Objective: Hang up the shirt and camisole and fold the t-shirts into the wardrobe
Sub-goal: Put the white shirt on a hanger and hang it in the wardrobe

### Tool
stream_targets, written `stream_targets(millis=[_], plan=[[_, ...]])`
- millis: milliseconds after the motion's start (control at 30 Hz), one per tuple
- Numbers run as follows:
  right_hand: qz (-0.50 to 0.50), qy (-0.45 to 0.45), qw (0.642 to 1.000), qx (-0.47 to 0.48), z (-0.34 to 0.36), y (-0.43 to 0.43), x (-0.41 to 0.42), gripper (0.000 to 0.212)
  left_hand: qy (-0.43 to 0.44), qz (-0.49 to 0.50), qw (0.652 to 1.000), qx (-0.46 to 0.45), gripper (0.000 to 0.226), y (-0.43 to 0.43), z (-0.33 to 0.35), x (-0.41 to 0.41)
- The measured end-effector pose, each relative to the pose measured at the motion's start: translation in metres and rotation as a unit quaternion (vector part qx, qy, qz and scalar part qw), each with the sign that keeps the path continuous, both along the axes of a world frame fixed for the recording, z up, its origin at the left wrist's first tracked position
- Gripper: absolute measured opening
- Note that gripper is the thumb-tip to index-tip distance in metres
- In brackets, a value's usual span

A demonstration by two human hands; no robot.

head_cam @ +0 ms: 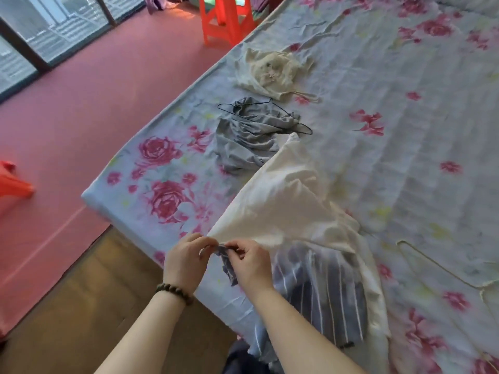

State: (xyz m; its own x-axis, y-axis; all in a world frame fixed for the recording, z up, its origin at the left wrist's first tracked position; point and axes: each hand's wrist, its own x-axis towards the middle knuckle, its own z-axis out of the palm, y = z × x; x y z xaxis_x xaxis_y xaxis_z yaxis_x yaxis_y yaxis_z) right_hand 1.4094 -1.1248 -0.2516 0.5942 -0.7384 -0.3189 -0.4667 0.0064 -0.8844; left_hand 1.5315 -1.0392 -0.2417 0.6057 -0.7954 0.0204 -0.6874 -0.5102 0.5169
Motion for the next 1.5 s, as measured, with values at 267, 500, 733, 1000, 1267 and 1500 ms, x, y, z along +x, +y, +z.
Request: stream_targets(millis=[267,500,733,1000,1267,1500], plan=[[0.123,0.046,0.991,0.011,-0.036,0.098,0.049,0.014,0.045,0.138,0.987,0.075,0.020,0.120,-0.025,0.023],[0.173,0.075,0.982,0.025,-0.054,0.128,0.056,0.012,0.092,0.186,0.976,0.062,0.016,0.160,-0.038,0.019],[0.115,0.053,0.991,0.035,-0.037,0.068,0.044,0.030,0.128,0.202,0.971,-0.005,0.030,0.100,-0.026,0.017],[-0.007,0.034,0.998,-0.062,-0.037,-0.087,0.022,0.030,0.160,0.160,0.973,-0.037,0.044,-0.053,-0.039,0.005],[-0.036,0.152,0.975,-0.159,-0.116,-0.248,-0.015,0.032,0.127,0.082,0.988,-0.018,0.048,-0.185,-0.124,0.016],[0.032,0.245,0.955,-0.166,-0.174,-0.279,-0.042,0.027,-0.005,-0.133,0.983,0.129,0.030,-0.268,-0.176,0.016]])
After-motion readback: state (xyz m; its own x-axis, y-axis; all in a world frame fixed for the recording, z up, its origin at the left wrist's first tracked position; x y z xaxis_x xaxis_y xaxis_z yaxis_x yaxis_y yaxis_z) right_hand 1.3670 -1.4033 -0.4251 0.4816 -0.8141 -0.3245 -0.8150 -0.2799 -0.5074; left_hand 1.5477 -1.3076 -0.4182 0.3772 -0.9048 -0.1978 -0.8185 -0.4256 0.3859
